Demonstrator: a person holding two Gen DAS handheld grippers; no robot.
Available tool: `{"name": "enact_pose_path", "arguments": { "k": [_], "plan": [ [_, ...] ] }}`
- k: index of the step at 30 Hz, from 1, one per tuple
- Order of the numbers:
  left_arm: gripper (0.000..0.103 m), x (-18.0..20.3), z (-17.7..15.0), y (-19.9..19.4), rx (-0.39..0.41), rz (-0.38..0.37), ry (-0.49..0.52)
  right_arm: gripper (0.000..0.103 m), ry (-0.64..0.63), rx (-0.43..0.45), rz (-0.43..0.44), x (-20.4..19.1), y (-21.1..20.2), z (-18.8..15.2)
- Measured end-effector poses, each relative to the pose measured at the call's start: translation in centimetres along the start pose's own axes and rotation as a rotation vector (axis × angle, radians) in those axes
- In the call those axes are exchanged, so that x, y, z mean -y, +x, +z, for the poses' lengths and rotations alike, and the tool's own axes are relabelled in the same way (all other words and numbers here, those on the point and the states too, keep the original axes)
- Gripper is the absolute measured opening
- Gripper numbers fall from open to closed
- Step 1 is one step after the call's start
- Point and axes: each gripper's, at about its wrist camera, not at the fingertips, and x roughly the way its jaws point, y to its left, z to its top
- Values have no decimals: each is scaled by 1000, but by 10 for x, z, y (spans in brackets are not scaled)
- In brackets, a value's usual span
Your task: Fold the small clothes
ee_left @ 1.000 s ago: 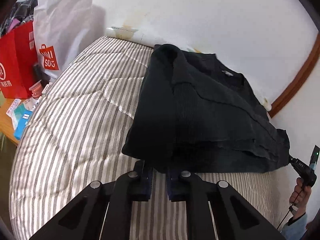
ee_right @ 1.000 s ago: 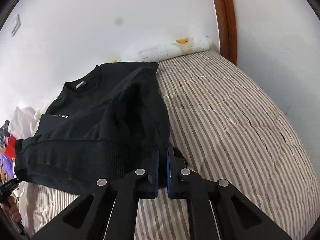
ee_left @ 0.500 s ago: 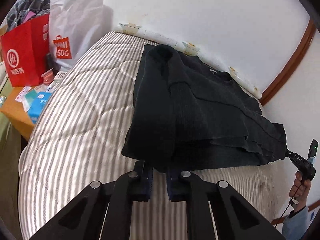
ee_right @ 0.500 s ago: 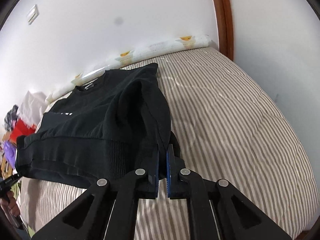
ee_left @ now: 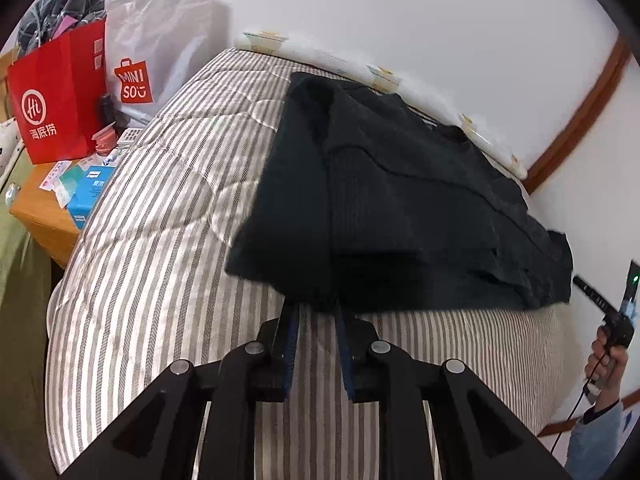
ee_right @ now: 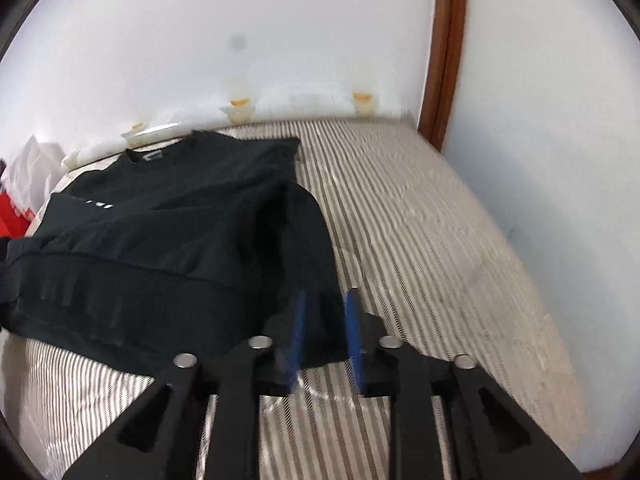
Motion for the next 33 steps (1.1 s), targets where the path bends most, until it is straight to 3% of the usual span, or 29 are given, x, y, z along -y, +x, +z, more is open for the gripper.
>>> {"name": "enact_pose_path", "arguments": {
  "k": [3, 9, 11, 18, 33],
  "plan": [
    [17, 5, -8, -8, 3, -19, 19, 31, -41, 37, 8, -14, -24, -4],
    [17, 25, -14, -18, 31, -63, 66, 26, -117, -41, 193, -52, -24, -25],
    [17, 34, -12, -14, 30, -85, 73, 13, -148, -93, 202, -65, -8, -38],
    [17, 48, -7, 8, -15, -115, 87, 12, -49, -146, 243, -62, 26, -37],
    [17, 81, 18, 35, -37, -98, 137, 11, -13, -83, 256, -67, 31, -15]
  ]
}}
